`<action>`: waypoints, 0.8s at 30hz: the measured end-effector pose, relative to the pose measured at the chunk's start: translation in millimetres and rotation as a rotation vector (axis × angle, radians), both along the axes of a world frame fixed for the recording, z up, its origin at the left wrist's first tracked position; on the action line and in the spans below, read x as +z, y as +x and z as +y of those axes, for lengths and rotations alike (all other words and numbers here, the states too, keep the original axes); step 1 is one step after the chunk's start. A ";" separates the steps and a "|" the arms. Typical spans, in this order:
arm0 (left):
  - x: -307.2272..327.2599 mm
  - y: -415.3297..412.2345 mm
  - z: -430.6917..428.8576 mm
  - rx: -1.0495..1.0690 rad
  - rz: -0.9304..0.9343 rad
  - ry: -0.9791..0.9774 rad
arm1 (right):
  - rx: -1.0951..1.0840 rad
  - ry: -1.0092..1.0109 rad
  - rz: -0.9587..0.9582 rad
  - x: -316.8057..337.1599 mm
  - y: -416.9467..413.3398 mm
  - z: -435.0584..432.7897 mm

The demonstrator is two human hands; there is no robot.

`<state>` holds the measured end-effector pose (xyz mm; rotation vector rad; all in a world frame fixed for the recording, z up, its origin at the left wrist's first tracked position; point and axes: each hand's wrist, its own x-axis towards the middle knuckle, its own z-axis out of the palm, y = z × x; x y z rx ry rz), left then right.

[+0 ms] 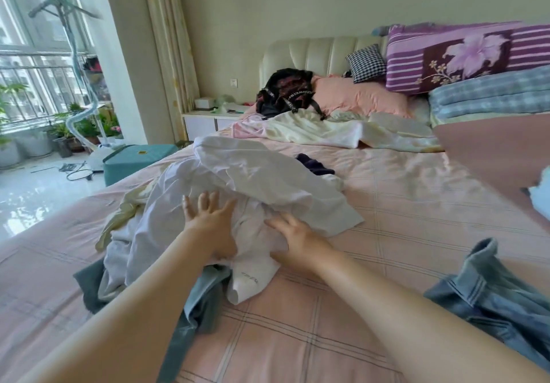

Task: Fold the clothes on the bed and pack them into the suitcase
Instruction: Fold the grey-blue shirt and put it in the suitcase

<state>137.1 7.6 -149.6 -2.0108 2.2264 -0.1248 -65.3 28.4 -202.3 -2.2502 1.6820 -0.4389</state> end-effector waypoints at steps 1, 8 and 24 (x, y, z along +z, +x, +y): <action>1.9 -13.5 9.6 -0.031 0.065 -0.025 | -0.026 -0.011 0.002 4.1 -15.4 12.6; 3.2 -148.6 73.0 -0.307 0.520 -0.032 | -0.201 0.014 0.222 35.2 -140.7 108.7; -31.6 -298.6 131.3 -0.261 0.721 0.191 | -0.672 -0.028 0.036 30.7 -292.6 200.3</action>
